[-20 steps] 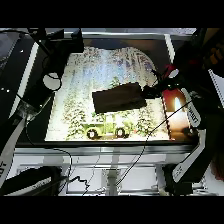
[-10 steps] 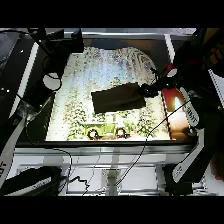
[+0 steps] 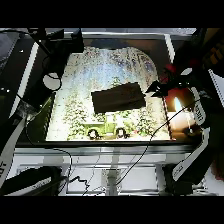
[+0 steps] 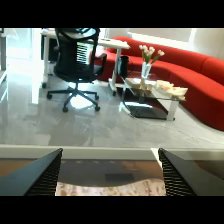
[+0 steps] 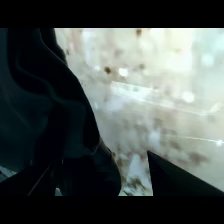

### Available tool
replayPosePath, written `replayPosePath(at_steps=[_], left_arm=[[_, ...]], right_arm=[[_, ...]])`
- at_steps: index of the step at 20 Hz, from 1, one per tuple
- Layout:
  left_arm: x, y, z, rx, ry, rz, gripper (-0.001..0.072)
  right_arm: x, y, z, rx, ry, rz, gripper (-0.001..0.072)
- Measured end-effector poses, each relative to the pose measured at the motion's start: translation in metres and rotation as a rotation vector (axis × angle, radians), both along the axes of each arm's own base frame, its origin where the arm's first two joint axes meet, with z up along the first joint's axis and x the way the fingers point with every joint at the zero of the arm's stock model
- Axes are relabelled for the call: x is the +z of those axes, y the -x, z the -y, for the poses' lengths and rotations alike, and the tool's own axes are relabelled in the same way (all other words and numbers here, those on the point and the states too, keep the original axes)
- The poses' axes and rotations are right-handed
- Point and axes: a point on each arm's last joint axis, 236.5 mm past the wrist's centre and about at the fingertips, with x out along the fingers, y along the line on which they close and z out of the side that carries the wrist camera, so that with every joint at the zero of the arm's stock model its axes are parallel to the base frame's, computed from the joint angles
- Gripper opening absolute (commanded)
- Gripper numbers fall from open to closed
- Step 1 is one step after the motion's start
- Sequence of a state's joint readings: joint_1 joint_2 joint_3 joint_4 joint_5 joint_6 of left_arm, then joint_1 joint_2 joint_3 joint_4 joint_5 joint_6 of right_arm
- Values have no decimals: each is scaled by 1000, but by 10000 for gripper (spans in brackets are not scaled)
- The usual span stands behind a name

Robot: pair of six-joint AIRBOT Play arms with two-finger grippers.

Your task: Fold the clothes and pants, and hang the long-sleeved shirts on hangers.

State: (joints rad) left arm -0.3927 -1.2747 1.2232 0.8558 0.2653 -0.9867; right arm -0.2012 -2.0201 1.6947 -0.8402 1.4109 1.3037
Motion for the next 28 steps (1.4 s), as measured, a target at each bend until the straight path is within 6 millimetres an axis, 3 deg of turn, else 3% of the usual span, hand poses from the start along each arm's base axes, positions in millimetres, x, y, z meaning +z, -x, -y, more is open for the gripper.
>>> replayPosePath(at_steps=[3, 9, 10, 12, 13, 15, 16, 19, 22, 25, 28], left_arm=[[0, 0, 0, 0, 0, 0, 691], [0, 0, 0, 0, 0, 0, 691], [0, 0, 0, 0, 0, 0, 691], [0, 0, 0, 0, 0, 1, 656], [1, 1, 0, -3, 0, 0, 475], [0, 4, 4, -28, -7, -18, 6], [-3, 6, 7, -50, -22, -39, 12], [-25, 19, 24, -158, -191, -128, 11], [-68, 40, 25, -260, -461, -268, 11], [-109, 64, -8, -288, -713, -437, 11], [-124, 79, -61, -215, -818, -578, 10]], right_arm=[[-10, 5, -24, 7, -55, -53, 617], [-14, 15, -103, 93, -145, -82, 602], [-15, 16, -115, 108, -149, -73, 511], [-20, 16, -135, 134, -129, -47, 22], [-20, 14, -144, 143, -123, -29, 9], [-8, 9, -160, 157, -139, 9, 10], [-1, 7, -163, 167, -139, 26, 10], [46, -6, -164, 165, -160, 110, 10], [119, -22, -142, 108, -166, 229, 10], [207, -27, -93, 7, -146, 366, 10], [289, -9, -22, -130, -70, 481, 10]])
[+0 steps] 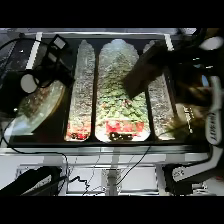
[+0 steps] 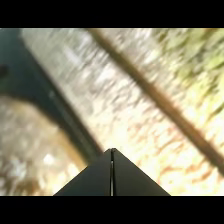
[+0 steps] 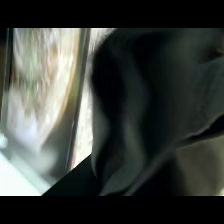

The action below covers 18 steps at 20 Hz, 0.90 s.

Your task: Fold the clothes and pants, and hang the long-sleeved shirts on hangers.

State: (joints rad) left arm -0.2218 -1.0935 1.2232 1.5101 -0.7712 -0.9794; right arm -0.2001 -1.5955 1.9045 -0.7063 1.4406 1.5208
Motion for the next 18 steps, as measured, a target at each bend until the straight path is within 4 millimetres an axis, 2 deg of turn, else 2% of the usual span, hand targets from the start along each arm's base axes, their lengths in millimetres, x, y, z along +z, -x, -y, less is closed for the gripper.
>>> replayPosePath(at_steps=[2, 4, 6, 8, 11, 13, 16, 18], left_arm=[[3, 7, -35, 82, -25, -22, 11], [11, 12, -67, 159, -38, -20, 11], [18, 18, -95, 229, -42, -16, 11], [22, 22, -117, 294, -30, -17, 11], [24, 26, -133, 350, -10, -18, 11], [25, 28, -137, 369, 0, -19, 11], [25, 28, -139, 379, 9, -20, 11], [26, 29, -140, 382, 10, -20, 11]], right_arm=[[47, 24, 55, -132, 66, 63, 10], [83, 57, 116, -296, 159, 108, 10], [110, 98, 181, -509, 263, 128, 10], [128, 143, 241, -725, 361, 122, 10], [129, 219, 313, -1017, 481, 18, 10], [119, 272, 348, -1179, 535, -103, 10], [108, 345, 383, -1382, 593, -259, 10], [105, 377, 394, -1470, 609, -316, 11]])
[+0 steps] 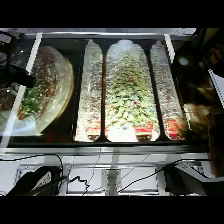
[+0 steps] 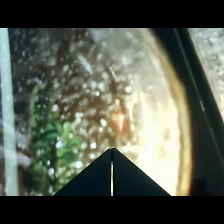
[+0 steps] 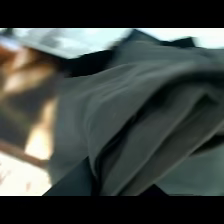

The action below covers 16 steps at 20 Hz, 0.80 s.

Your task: Fold the clothes and pants, and hang the long-sleeved shirts on hangers.

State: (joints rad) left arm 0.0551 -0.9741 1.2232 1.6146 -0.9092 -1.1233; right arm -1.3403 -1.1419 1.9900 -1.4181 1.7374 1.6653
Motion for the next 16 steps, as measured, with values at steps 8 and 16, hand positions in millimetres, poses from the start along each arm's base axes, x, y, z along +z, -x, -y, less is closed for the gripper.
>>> replayPosePath(at_steps=[8, 16], left_arm=[[0, 0, 0, 3, 6, 0, 12], [0, 0, 0, 3, 6, 0, 12]], right_arm=[[-1, 57, 16, -176, 10, -44, 677], [6, 7, 10, -24, -3, 110, 9]])
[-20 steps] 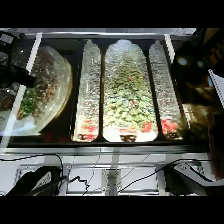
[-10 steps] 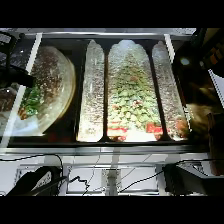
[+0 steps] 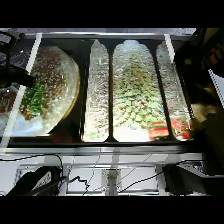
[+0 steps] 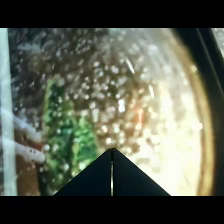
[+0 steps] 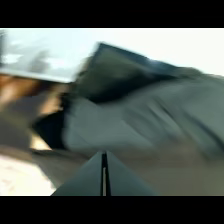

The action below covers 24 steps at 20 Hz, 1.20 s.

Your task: Fold the clothes and pants, and hang the long-sleeved shirts on hangers.

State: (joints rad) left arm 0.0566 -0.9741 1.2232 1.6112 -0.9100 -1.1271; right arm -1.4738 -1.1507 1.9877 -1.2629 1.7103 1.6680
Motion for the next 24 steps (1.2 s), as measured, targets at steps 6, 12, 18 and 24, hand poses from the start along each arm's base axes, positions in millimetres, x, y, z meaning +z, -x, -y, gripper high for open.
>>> replayPosePath(at_steps=[6, 12, 18, 24], left_arm=[[0, 0, 0, 0, 0, 0, 12], [0, 0, 0, 0, 0, 0, 12], [0, 0, 0, 0, -1, 0, 12], [0, 0, 0, 0, -1, 1, 12]], right_arm=[[9, -64, -20, 224, 10, 94, 9], [7, -88, -28, 311, -13, 128, 9], [17, -149, -82, 589, -53, 223, 8], [5, -226, -218, 1073, -78, 129, 9]])
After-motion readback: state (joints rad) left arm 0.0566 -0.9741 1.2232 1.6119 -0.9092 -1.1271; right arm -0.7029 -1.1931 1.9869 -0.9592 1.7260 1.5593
